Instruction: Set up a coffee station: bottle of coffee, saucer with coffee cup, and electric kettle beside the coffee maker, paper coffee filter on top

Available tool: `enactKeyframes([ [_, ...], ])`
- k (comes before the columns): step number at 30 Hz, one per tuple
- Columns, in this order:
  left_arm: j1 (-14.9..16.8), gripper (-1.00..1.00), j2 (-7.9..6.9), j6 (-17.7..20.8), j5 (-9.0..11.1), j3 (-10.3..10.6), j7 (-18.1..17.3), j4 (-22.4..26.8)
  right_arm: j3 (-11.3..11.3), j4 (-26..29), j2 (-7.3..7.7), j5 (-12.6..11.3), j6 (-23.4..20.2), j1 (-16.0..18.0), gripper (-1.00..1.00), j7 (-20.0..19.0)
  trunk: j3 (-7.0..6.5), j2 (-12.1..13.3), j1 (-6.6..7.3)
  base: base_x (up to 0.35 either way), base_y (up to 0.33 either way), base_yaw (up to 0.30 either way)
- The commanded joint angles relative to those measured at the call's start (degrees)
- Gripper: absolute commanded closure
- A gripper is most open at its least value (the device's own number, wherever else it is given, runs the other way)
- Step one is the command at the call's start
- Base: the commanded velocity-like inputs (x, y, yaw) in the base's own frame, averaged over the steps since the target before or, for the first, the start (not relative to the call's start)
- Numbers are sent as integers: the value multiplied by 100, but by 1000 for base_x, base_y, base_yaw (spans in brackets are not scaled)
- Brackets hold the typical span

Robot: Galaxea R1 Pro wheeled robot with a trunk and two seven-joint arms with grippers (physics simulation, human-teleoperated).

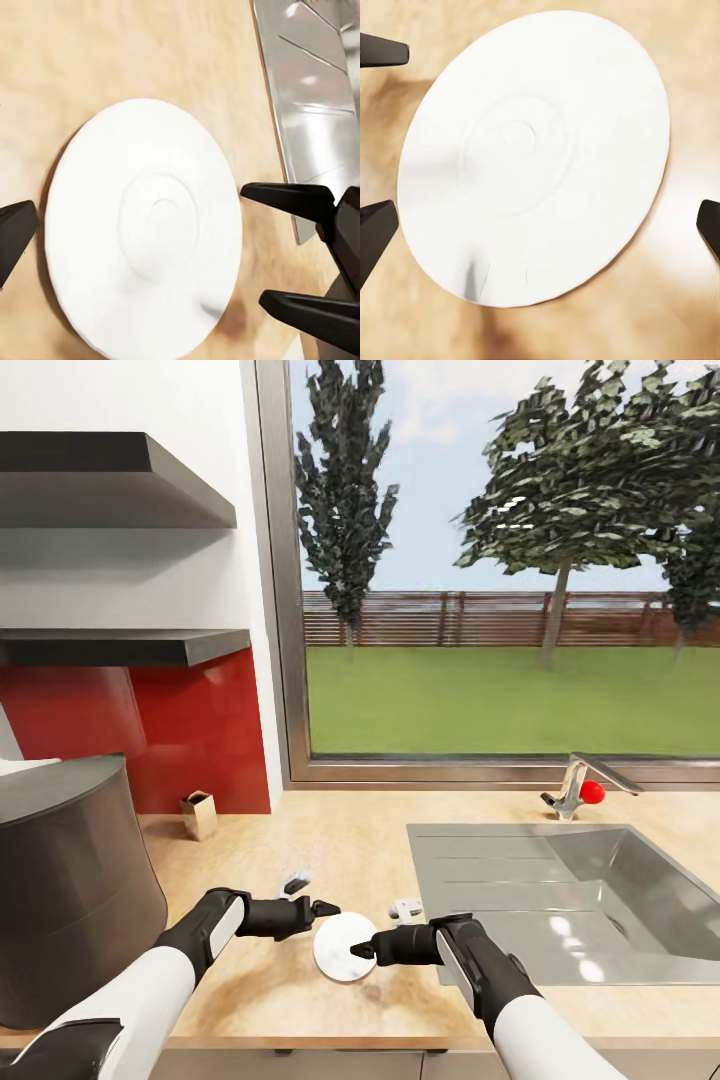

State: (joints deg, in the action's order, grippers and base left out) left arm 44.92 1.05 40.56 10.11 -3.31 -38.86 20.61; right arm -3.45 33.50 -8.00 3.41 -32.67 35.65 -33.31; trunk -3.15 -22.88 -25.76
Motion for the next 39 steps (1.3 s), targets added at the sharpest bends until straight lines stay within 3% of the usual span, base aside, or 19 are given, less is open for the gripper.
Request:
enactKeyframes([
  [1, 0, -100, 9, 20, -6, -34, 12, -1, 2, 7, 0, 37, -20, 0, -100, -26, 3, -5, -2, 0, 0, 0],
  [16, -1, -100, 51, -57, 32, -38, 299, -4, 2, 7, -19, 37, -20, 0, -100, -26, 3, -5, -2, 0, 0, 0],
  [25, -1, -100, 290, -57, 12, -38, 300, -4, 2, 7, -35, 37, -20, -2, -100, -26, 3, -5, -2, 0, 0, 0],
  [39, -1, -100, 300, -57, 2, -111, 307, -4, 2, -1, -35, 37, -20, -5, -100, -26, 3, -5, -2, 44, 0, 0],
])
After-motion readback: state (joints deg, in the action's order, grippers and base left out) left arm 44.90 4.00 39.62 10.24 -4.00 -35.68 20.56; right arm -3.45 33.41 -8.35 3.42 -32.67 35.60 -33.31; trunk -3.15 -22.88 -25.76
